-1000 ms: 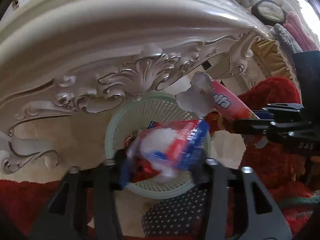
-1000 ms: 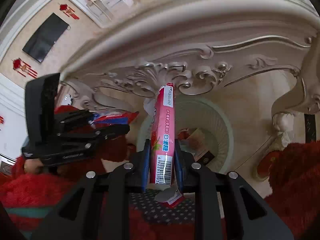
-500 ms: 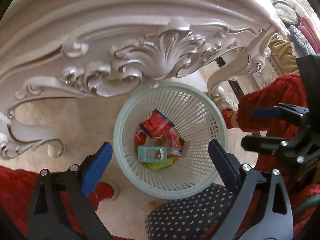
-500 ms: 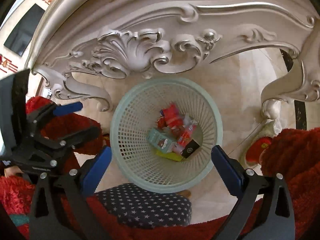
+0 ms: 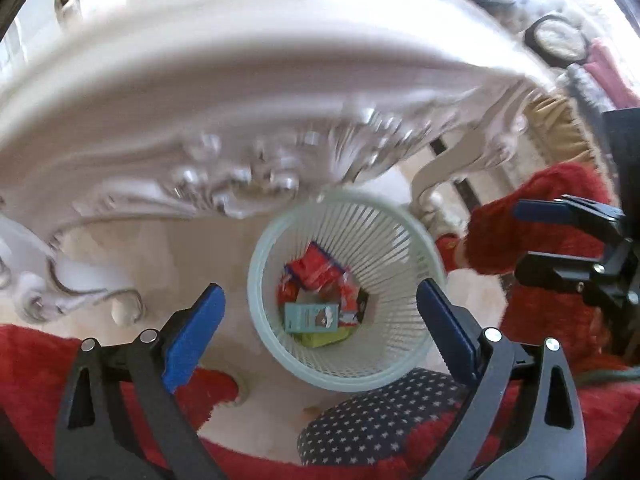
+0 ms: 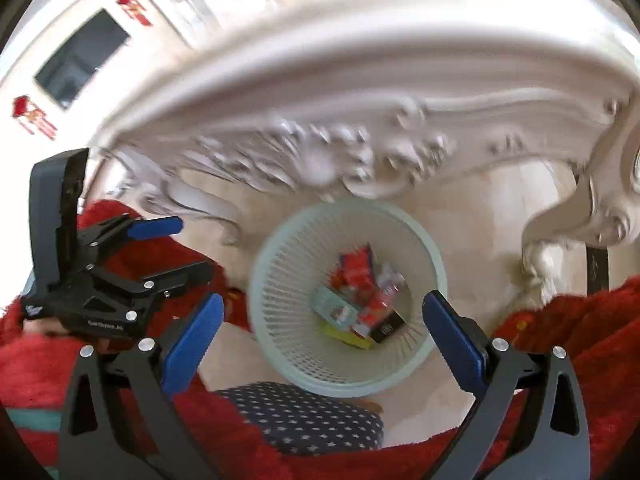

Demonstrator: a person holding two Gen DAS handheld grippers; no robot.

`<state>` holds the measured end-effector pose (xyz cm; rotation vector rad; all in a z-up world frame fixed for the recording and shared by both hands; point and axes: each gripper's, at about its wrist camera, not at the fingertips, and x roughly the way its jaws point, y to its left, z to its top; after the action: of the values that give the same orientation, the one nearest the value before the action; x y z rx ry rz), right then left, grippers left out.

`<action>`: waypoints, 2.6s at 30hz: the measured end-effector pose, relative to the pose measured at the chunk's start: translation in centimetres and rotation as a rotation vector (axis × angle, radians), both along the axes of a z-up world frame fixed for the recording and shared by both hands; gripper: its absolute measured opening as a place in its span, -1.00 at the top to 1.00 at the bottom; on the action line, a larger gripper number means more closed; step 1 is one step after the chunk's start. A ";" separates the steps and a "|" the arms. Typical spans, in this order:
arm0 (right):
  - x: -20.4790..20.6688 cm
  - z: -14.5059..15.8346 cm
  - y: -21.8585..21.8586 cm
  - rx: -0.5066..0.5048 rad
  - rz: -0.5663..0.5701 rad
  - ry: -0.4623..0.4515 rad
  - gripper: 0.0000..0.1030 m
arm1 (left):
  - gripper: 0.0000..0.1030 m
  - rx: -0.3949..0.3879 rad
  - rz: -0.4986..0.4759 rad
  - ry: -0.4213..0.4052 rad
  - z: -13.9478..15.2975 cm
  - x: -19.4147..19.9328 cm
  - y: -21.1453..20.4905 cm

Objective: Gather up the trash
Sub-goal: 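Move both open tools back over the table toward remaining items, then grasp the cream box with left tool while right tool grasps pink box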

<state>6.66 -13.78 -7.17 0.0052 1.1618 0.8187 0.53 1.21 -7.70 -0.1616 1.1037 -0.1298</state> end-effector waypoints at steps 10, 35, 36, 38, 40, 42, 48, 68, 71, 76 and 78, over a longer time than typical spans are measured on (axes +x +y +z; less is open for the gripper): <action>5.8 10.9 -0.5 0.166 -0.051 -0.238 -0.86 | -0.82 0.030 0.125 -0.282 13.7 3.3 5.3; 36.4 13.8 12.7 -0.052 0.329 -0.603 -0.86 | -0.82 0.005 0.453 -0.220 11.3 31.9 13.5; 36.9 13.3 12.9 -0.054 0.343 -0.588 -0.86 | -0.82 0.013 0.456 -0.215 11.2 32.1 13.6; 37.8 12.8 13.1 -0.032 0.374 -0.555 -0.86 | -0.82 -0.008 0.462 -0.212 10.9 32.3 13.9; 38.7 12.3 13.5 -0.004 0.396 -0.527 -0.86 | -0.82 -0.035 0.480 -0.205 10.8 32.4 14.3; 39.6 12.0 13.9 0.018 0.417 -0.503 -0.86 | -0.82 -0.050 0.481 -0.202 10.7 32.6 14.4; 40.7 10.7 15.7 0.012 0.477 -0.451 -0.86 | -0.82 -0.087 0.479 -0.185 10.6 33.3 14.1; 40.1 10.9 16.0 0.034 0.432 -0.303 -0.36 | -0.05 0.012 0.363 -0.173 9.4 32.3 14.8; 39.4 11.3 15.5 0.050 0.385 -0.281 -0.32 | -0.04 -0.004 0.336 -0.187 9.3 31.6 15.0; 38.7 12.1 12.8 0.196 0.282 -0.196 -0.28 | -0.03 -0.093 0.311 -0.225 9.4 29.0 15.3; 38.2 12.5 11.2 0.285 0.234 -0.165 -0.27 | -0.03 -0.125 0.310 -0.238 9.6 27.7 15.7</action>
<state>44.87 -2.59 5.31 0.0368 0.8931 1.1650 28.25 16.91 1.93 -0.4160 0.8226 0.0594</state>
